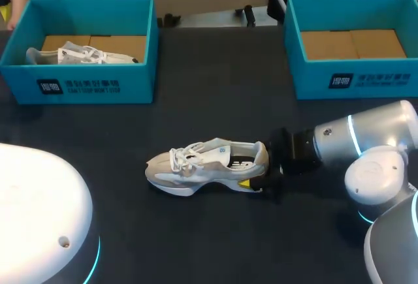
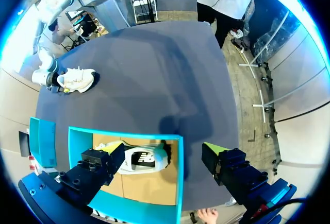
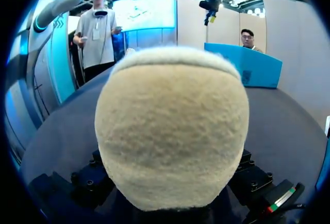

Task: Take the shoe out of the shoebox, open the shoe tongue, remove and reinsert the insole, then place the shoe into the shoebox

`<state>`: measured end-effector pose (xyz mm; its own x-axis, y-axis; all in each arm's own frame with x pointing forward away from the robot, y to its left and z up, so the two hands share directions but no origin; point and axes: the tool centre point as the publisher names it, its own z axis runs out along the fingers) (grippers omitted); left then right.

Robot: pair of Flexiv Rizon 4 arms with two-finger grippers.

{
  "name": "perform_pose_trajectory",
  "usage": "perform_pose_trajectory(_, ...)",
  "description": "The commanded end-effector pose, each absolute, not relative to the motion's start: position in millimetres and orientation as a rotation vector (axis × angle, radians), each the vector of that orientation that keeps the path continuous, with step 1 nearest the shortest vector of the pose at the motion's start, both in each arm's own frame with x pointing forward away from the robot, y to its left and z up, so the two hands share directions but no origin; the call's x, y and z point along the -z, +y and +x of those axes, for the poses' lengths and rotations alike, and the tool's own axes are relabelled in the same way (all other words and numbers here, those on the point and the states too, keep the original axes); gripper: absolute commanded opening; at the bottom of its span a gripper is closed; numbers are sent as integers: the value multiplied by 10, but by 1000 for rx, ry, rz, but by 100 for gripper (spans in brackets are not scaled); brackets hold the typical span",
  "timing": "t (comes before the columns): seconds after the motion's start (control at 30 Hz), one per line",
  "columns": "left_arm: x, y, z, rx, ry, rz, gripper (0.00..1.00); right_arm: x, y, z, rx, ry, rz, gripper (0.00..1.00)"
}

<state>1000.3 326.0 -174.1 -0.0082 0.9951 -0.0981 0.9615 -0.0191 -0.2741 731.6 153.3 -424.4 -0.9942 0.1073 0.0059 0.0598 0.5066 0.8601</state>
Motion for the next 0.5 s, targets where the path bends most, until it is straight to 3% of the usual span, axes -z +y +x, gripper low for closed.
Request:
perform_pose_trajectory(0.03, 1735, 3262, 9994, -397, -2105, -2121, 100, 4306, 1588, 7321, -1532, 2681, 154, 0)
perform_pose_trajectory(0.5, 1735, 3262, 9994, -397, -2105, -2121, 100, 4309, 1597, 7317, -1537, 2682, 160, 0)
